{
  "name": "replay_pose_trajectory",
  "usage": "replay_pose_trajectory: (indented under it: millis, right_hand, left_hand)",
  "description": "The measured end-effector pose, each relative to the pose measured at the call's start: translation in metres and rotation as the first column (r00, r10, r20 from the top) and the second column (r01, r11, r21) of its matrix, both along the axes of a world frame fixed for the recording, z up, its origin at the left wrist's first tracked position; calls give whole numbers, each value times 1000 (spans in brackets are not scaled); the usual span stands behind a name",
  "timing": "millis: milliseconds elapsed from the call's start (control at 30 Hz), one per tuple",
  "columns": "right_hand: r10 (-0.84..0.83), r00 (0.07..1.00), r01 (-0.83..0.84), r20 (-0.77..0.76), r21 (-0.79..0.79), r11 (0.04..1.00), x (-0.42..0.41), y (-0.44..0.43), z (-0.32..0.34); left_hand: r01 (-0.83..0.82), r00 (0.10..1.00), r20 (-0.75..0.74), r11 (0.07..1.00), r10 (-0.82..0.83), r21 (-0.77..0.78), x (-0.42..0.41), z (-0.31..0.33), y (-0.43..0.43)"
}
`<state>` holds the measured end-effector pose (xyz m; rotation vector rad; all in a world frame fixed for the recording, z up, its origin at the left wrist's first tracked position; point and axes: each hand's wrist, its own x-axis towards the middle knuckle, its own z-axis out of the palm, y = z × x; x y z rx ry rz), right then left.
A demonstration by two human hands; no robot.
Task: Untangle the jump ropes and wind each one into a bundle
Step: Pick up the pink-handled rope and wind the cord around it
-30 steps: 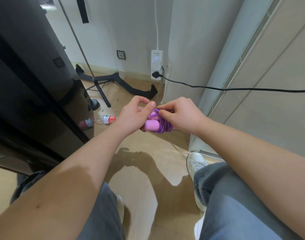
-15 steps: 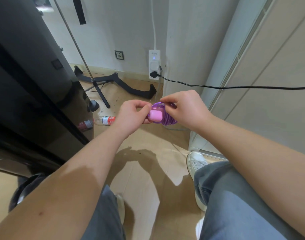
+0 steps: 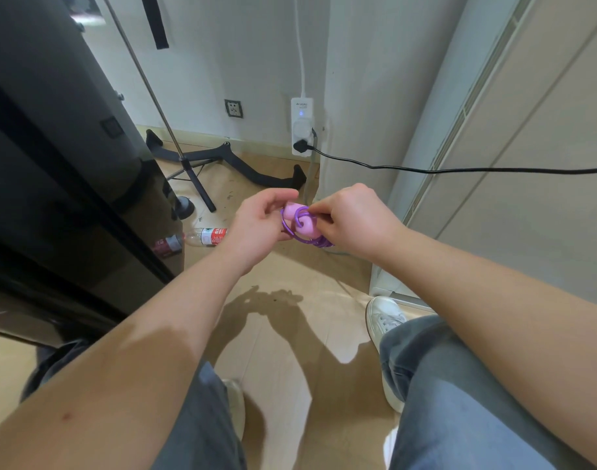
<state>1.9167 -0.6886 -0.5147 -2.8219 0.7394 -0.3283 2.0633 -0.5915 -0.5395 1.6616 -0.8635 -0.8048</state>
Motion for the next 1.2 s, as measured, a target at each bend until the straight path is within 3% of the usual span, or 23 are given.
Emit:
replay_pose_trajectory:
  millis: [200,300,400,467,567,733,900,967,1033,1133,1200]
  right_hand:
    - [54,998,-54,-9,41,998,-1,2,-1]
    - [-36,995,18,97,176,984,-1,-1,-2]
    - [-167,961,96,219,302,948,-2,-5,1]
    - [-227,935,109,272,389,915,-4,-7,3]
    - [-238,932,97,274,445,890,-6,-4,3]
    - [-252,938,105,240,496,862,-6,-1,3]
    - [-268,941,83,207,625,776,-9,-5,-1]
    - [-234,955,48,182,682,729,-9,-8,-4]
    - [-203,973,84,110,651,755,-8,-7,-8]
    - [-199,978,149,63,456,877,-2,-4,-16]
    - [-163,981,97,102,473,876,-1,-4,-18]
  left_hand:
    - [92,993,83,995,-87,-50,3,3,6]
    - [73,996,52,994,-69,-80,6,2,7]
    - [-85,967,-247,991,57,-104,6,6,3]
    - [-95,868,-496,991,35,-96,5,12,0]
    - [-27,779,-627,999,-7,-45,0,15,3]
    - [-53,840,-542,998,21,-43,-2,5,1]
    - [64,910,-404,995,-89,-74,-1,4,4]
    - [104,972,-215,994,-98,15,1,4,6]
    - [104,993,35,982,-111,157,1,4,6]
    - [111,897,390,960,-208,255,-2,0,4]
    - [122,825,503,951,-257,285,-2,0,2]
